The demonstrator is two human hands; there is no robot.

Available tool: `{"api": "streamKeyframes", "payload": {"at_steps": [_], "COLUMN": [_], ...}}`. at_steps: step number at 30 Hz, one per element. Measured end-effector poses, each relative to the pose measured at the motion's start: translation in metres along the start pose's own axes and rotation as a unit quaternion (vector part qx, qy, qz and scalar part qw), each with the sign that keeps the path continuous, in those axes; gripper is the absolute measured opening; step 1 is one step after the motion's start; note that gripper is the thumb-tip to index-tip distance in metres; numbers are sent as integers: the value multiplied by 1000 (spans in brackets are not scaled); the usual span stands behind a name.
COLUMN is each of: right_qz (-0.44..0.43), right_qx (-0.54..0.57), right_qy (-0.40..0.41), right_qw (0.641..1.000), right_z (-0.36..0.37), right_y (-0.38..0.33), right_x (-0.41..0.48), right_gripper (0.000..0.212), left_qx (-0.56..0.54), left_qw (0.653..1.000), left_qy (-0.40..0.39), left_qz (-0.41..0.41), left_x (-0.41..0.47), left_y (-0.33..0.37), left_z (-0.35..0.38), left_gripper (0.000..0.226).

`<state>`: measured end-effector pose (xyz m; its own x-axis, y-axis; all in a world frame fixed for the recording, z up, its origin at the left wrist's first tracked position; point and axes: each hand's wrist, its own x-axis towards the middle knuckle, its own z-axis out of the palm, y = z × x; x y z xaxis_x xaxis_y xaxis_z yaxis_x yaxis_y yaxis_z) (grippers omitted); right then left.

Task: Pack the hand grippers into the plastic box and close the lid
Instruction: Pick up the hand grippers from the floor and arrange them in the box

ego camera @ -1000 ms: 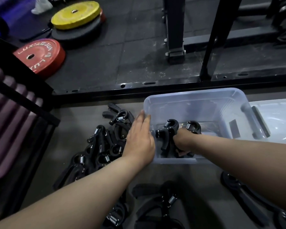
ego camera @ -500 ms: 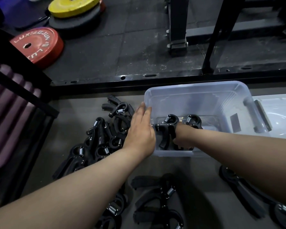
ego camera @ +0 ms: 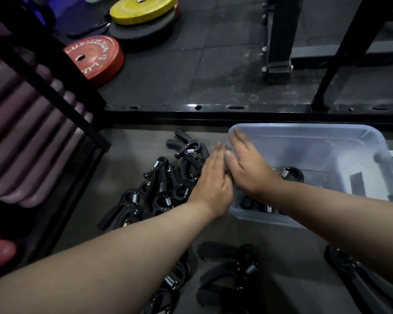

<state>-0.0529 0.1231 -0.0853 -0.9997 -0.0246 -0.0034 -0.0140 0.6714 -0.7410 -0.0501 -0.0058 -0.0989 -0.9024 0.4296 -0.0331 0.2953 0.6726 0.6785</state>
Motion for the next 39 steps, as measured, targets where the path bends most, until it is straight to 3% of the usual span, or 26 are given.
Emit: {"api": "streamKeyframes", "payload": {"at_steps": [7, 12, 16, 22, 27, 34, 37, 39], "right_qz": [48, 29, 33, 31, 34, 38, 44, 45], "right_qx": [-68, -60, -44, -28, -26, -21, -21, -19], "right_qy": [-36, -40, -43, -40, -36, -36, -37, -37], "right_qw": [996, 997, 998, 998, 998, 998, 998, 998], "right_z": [39, 35, 35, 36, 35, 35, 35, 34], "right_y": [-12, -11, -12, -14, -13, -13, -13, -13], "right_x": [1, -3, -6, -8, -9, -9, -9, -9], "right_gripper": [72, 71, 72, 72, 73, 74, 74, 73], "left_qx": [54, 96, 202, 195, 188, 184, 137, 8], "left_qw": [992, 963, 930, 902, 891, 886, 887, 892], "left_qy": [11, -10, -76, -101, -67, -25, 42, 136], "left_qz": [-117, -252, -299, -371, -407, -424, -439, -431], "left_x": [-9, -3, 8, 6, 5, 4, 1, 2], "left_y": [-56, -104, -129, -144, -146, -149, -133, -124], "left_z": [-25, -49, -74, -62, -48, -53, -54, -54], "left_gripper": [51, 26, 38, 70, 84, 60, 53, 46]}}
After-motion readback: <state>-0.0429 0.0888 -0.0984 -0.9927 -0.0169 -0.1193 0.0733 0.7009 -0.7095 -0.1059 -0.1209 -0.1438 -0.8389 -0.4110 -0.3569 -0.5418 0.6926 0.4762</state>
